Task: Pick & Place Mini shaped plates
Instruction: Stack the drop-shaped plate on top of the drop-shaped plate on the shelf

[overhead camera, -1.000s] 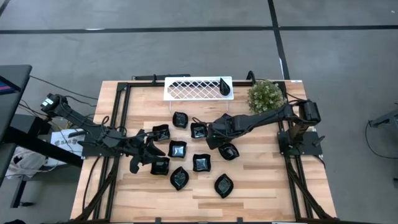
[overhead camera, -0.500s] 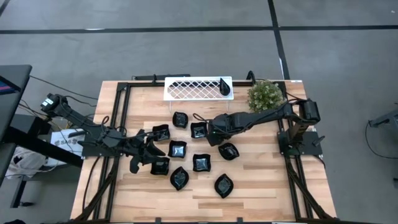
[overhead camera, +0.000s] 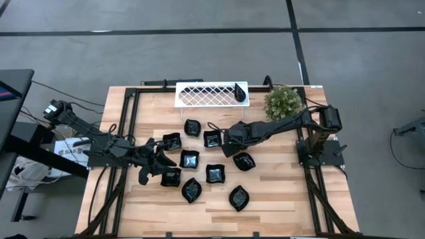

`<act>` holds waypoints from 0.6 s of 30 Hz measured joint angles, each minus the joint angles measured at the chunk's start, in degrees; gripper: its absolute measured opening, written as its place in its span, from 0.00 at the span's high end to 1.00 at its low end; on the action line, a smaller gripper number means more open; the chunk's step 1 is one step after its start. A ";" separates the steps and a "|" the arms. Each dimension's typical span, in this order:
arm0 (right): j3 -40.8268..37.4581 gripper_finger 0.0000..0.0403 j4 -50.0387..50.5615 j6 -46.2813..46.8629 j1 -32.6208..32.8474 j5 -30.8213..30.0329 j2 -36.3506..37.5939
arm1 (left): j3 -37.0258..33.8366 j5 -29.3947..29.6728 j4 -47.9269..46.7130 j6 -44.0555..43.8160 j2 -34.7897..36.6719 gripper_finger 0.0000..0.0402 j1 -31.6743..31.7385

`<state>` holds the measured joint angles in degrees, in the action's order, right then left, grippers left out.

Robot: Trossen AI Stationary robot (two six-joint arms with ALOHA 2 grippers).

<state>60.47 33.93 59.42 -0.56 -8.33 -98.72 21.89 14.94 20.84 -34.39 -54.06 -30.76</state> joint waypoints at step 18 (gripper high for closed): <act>-3.84 0.72 -3.51 1.35 0.02 0.46 0.00 | -0.02 0.00 0.00 0.02 0.02 0.67 0.00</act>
<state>56.63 30.43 60.76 -0.54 -7.88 -98.72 21.87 14.94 20.84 -34.37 -54.05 -30.76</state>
